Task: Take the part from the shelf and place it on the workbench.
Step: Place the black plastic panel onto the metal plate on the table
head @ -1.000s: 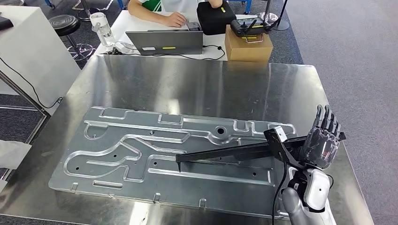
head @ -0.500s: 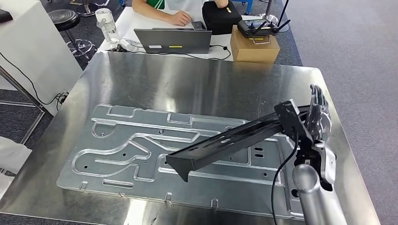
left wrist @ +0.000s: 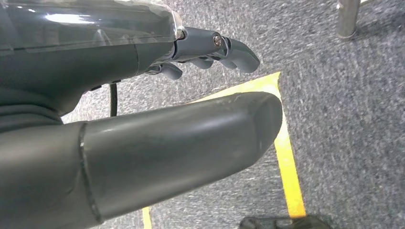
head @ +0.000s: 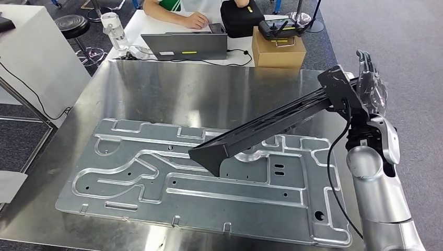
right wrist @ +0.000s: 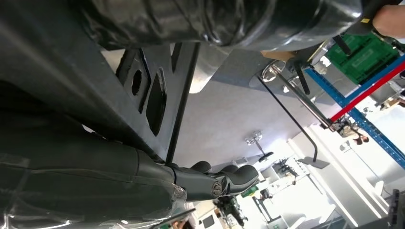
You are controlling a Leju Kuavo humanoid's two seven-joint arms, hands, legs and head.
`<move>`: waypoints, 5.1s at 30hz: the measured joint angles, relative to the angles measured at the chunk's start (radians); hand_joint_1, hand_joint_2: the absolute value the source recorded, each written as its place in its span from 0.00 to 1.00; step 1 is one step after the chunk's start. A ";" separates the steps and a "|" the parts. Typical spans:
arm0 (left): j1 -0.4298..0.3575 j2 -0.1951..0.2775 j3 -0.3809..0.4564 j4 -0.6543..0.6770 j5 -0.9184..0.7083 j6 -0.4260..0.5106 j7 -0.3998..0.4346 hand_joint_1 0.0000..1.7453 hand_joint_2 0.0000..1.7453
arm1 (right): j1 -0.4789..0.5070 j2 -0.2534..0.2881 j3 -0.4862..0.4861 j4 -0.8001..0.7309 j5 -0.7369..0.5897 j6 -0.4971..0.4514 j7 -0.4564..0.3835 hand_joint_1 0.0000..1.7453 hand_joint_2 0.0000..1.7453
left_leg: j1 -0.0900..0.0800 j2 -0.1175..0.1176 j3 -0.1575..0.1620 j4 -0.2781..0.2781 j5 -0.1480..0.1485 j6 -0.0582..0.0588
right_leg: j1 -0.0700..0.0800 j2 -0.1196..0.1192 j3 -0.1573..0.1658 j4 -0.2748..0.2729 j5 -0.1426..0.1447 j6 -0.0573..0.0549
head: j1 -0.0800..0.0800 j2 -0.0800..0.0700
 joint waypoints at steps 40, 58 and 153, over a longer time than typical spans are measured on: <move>-0.018 0.000 0.035 0.000 -0.018 -0.018 0.018 0.00 0.00 | -0.290 -0.097 0.271 0.378 -0.120 0.387 0.120 0.00 1.00 | 0.002 -0.002 0.054 -0.173 0.075 0.042 | 0.001 -0.001 -0.059 0.116 -0.067 0.043 | 0.001 0.000; -0.026 -0.009 0.065 0.000 -0.019 -0.016 0.016 0.00 0.00 | -0.275 -0.066 0.292 0.436 0.042 0.266 0.148 0.00 1.00 | -0.003 -0.001 -0.042 0.050 -0.048 0.003 | 0.007 -0.008 -0.002 -0.025 0.024 -0.007 | -0.001 0.000; 0.016 -0.065 0.294 -0.002 0.033 0.037 -0.017 0.00 0.00 | 1.041 0.553 -0.255 -0.198 -0.304 -0.441 -0.716 0.00 0.00 | 0.011 0.013 0.006 0.098 -0.057 -0.017 | 0.012 -0.013 0.043 -0.034 -0.012 -0.013 | 0.000 0.000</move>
